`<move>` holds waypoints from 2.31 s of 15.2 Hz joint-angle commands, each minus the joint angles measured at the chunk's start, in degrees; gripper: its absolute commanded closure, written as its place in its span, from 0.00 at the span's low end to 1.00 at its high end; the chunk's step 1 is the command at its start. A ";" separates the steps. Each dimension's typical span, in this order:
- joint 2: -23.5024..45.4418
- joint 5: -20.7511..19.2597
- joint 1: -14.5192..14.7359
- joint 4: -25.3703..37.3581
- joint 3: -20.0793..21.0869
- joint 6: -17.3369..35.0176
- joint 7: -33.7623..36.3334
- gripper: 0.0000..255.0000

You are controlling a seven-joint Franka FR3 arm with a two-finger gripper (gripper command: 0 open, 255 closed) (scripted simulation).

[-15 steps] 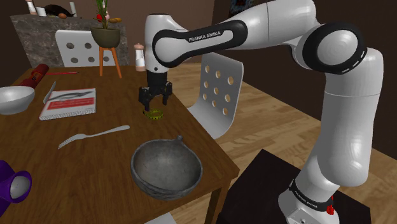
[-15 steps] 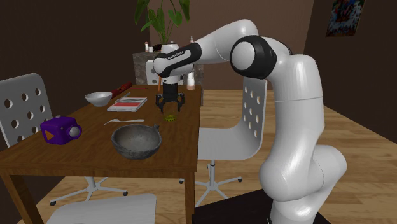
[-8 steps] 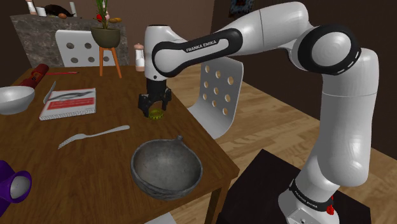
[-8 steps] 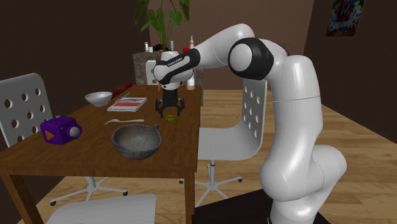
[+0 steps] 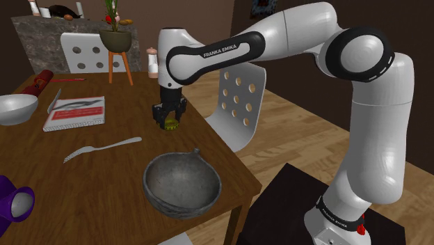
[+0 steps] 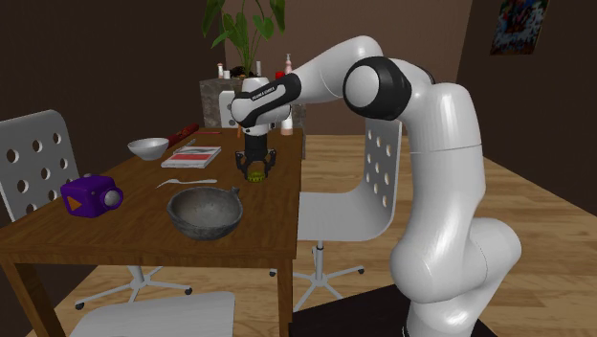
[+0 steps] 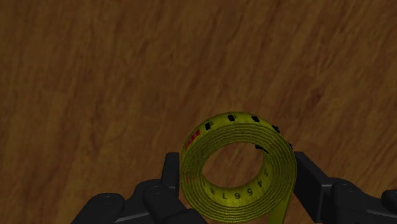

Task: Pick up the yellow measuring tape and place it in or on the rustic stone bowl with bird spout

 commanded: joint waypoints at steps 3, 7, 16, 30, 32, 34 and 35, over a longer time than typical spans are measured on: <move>0.04 0.01 -0.01 -0.01 0.00 0.00 -0.02 1.00; -0.01 0.02 0.00 -0.06 0.01 0.00 0.01 1.00; -1.17 0.54 0.04 4.49 0.25 -5.64 -0.32 1.00; -1.18 0.68 0.64 15.30 0.51 -16.43 -0.48 1.00; -0.92 0.61 0.80 17.23 0.54 -18.10 -0.47 1.00; -0.57 0.50 0.99 19.28 0.57 -19.82 -0.44 1.00; -0.37 0.44 1.10 20.36 0.58 -20.70 -0.43 1.00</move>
